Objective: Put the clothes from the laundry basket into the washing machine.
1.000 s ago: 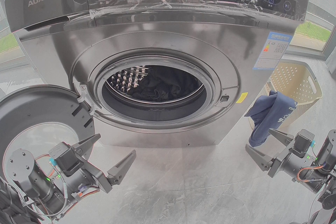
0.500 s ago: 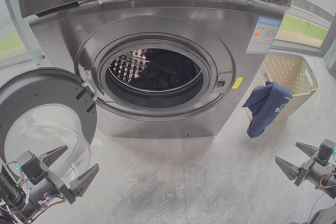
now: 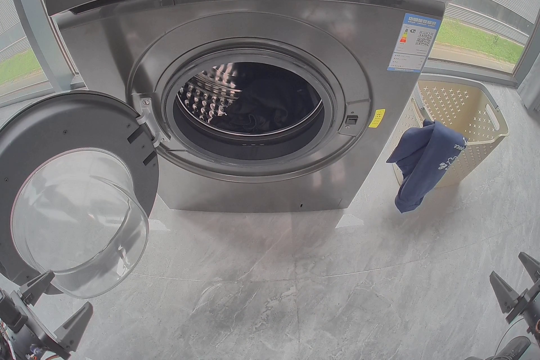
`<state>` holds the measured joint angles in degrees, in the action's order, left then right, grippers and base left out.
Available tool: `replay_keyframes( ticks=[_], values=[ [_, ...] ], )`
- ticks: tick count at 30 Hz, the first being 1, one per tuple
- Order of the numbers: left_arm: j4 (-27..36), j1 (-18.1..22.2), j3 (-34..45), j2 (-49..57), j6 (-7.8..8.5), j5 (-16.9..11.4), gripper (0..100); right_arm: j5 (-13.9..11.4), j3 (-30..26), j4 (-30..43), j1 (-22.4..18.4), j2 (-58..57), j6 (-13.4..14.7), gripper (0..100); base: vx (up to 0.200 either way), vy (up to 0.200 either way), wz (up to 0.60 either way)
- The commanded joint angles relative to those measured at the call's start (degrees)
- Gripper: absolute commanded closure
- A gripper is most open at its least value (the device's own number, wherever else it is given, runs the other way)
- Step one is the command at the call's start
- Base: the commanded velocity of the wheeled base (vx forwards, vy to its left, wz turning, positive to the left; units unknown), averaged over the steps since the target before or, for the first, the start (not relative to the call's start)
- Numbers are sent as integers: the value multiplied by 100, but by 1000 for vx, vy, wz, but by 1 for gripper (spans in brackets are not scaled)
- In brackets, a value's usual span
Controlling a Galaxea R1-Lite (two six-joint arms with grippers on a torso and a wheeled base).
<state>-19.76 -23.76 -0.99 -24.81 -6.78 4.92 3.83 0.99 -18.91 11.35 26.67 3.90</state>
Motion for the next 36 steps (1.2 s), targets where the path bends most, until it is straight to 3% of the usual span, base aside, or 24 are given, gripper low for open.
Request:
replay_keyframes(
  ticks=[1,5,6,8,11,12,13,22,36],
  values=[
    [1291,1198,90,1953,-8,-457,0,-31,-99,1495,-590,-2158,32,0,0,0,0],
    [1308,1436,90,1945,45,-440,0,22,-81,1574,-678,-2140,41,0,0,0,0],
    [1458,1699,90,1953,142,-299,0,-49,-90,1689,-1056,-2245,-153,0,0,0,0],
    [1651,1866,90,1962,212,-185,0,-154,-81,1794,-1311,-2421,-276,0,0,0,0],
    [1730,2288,99,2173,361,-194,0,-277,-81,1882,-1240,-2544,-329,0,0,0,0],
    [1862,2420,99,2481,511,-202,0,-277,-99,1847,-1214,-2623,-285,0,0,0,0],
    [1888,2411,99,2481,546,-211,0,-277,-99,1847,-1214,-2632,-276,0,0,0,0],
    [1976,2376,90,2446,520,-255,0,-286,-99,1864,-1196,-2623,-364,0,0,0,0],
    [1976,2376,90,2437,511,-264,0,-286,-99,1864,-1196,-2623,-364,0,0,-200,0]
  ],
)
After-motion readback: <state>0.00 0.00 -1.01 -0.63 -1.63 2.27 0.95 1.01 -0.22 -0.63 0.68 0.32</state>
